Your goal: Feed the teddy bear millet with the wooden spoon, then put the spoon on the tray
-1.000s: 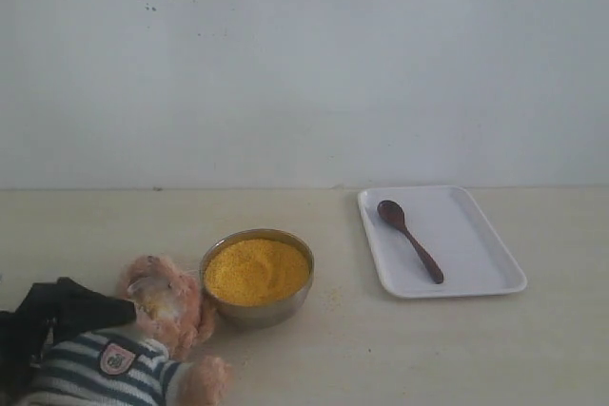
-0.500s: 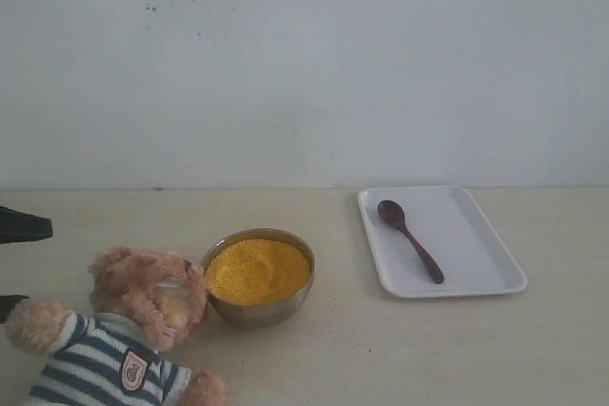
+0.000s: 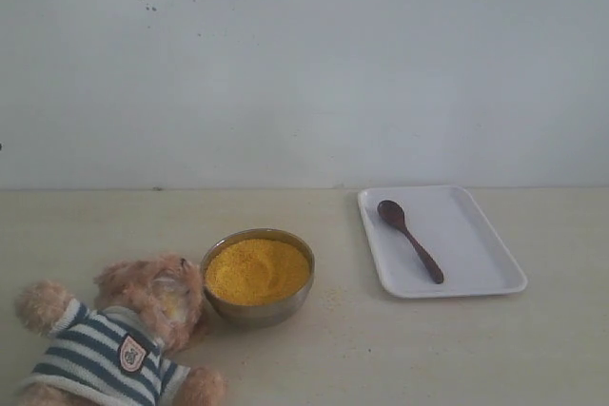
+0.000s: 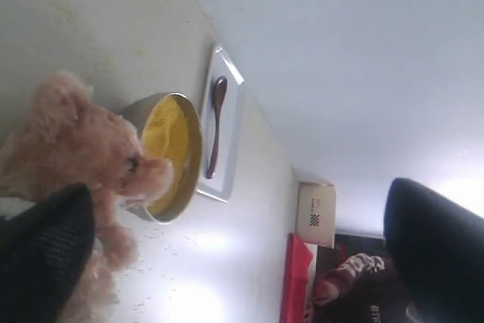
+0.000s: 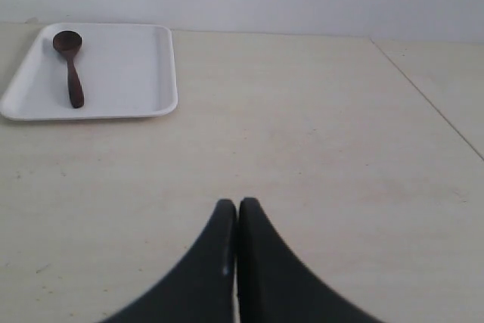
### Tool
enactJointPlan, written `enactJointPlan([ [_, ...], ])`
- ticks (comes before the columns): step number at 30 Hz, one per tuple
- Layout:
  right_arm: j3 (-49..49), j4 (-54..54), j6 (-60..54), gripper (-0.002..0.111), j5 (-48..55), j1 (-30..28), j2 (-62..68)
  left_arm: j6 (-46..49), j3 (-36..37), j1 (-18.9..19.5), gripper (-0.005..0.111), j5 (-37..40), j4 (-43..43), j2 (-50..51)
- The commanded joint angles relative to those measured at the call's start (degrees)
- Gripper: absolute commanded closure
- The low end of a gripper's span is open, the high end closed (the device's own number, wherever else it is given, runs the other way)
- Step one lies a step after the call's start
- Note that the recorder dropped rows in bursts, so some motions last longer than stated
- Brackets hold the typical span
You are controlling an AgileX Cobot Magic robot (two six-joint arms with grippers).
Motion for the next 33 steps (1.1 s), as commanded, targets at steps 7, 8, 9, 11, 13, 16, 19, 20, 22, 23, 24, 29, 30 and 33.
enactJointPlan([
  [7, -0.02, -0.15, -0.26, 0.108, 0.02, -0.38, 0.25, -0.51, -0.28, -0.01, 0.103, 0.54, -12.42, -1.65],
  [8, -0.02, -0.15, -0.26, 0.108, 0.02, -0.38, 0.25, -0.51, -0.28, -0.01, 0.103, 0.54, -13.86, -2.02],
  [9, -0.02, -0.15, -0.26, 0.108, 0.02, -0.38, 0.25, 0.05, -0.28, 0.09, 0.103, 0.54, -14.41, -2.44],
  [11, -0.02, -0.15, -0.26, 0.108, 0.02, -0.38, 0.25, 2.76, -0.28, 0.09, 0.103, 0.24, -13.82, -4.51],
  [13, -0.02, -0.15, -0.26, 0.108, 0.02, -0.38, 0.25, 5.29, -0.28, 0.09, 0.103, -6.59, -9.76, -7.51],
  [16, -0.02, -0.15, -0.26, 0.108, 0.02, -0.38, 0.25, 4.53, -0.28, 0.09, 0.103, -22.00, 1.49, -15.05],
  [19, -0.02, -0.15, -0.26, 0.108, 0.02, -0.38, 0.25, -3.55, -0.28, 0.09, 0.103, -39.23, 18.26, -23.76],
  [20, -0.02, -0.15, -0.26, 0.108, 0.02, -0.38, 0.25, -9.38, -0.28, 0.09, 0.103, -47.26, 26.60, -27.99],
  [22, -0.02, -0.15, -0.26, 0.108, 0.02, -0.38, 0.25, -11.87, -0.28, 0.09, 0.103, -54.29, 26.78, -31.43],
  [23, -0.02, -0.15, -0.26, 0.108, 0.02, -0.38, 0.25, -11.87, -0.28, 0.09, 0.103, -54.62, 23.98, -31.69],
  [24, -0.02, -0.15, -0.26, 0.108, 0.02, -0.38, 0.25, -11.87, -0.28, 0.09, 0.103, -54.83, 17.93, -31.69],
  [29, -0.02, -0.15, -0.26, 0.108, 0.02, -0.38, 0.25, -11.43, -0.28, -0.27, 0.103, -54.55, 15.69, -33.85],
  [30, -0.02, -0.15, -0.26, 0.108, 0.02, -0.38, 0.25, -11.68, -0.28, -1.31, 0.103, -55.28, 17.67, -34.76],
  [33, -0.02, -0.15, -0.26, 0.108, 0.02, -0.38, 0.25, -11.69, -0.28, -7.40, 0.103, -54.62, 23.91, -40.30],
])
